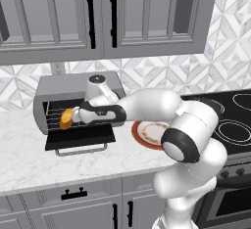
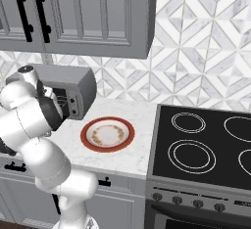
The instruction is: Pick up the kebab skewer and baguette bread, and place them inside the toaster oven. Close the toaster oven door and start by setting the timer.
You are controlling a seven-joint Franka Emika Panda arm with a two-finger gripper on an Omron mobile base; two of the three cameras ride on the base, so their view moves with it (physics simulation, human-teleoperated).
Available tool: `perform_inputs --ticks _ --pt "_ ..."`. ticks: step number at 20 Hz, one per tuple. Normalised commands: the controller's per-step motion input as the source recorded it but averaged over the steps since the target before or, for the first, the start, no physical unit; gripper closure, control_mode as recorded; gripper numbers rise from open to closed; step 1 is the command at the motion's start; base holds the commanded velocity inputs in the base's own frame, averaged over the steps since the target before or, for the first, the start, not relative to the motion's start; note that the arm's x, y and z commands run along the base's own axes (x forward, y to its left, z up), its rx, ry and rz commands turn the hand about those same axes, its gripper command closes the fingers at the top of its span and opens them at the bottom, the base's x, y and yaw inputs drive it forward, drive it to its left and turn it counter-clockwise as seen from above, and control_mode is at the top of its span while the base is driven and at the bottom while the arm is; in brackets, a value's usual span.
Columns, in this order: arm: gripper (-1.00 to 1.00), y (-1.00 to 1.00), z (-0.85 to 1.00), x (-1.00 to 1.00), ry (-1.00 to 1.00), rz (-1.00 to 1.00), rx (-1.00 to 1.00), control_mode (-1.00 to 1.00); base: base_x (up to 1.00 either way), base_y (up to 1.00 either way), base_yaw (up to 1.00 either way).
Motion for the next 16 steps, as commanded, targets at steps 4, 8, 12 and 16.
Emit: perform_inputs --ticks 4,8,12,16 --pt "1.00 0.15 -0.06 0.26 0.00 -0.09 0.01 -1.00 0.00 0.00 0.00" --pt "1.00 0.24 -0.11 0.18 0.00 -0.07 0.02 -1.00 0.00 0.00 0.00" --pt "1.00 0.08 -0.01 0.17 0.00 -0.06 0.01 -1.00 0.00 0.00 0.00" --pt "1.00 0.06 -0.02 0.02 0.00 -0.02 0.01 -1.00 0.00 0.00 0.00"
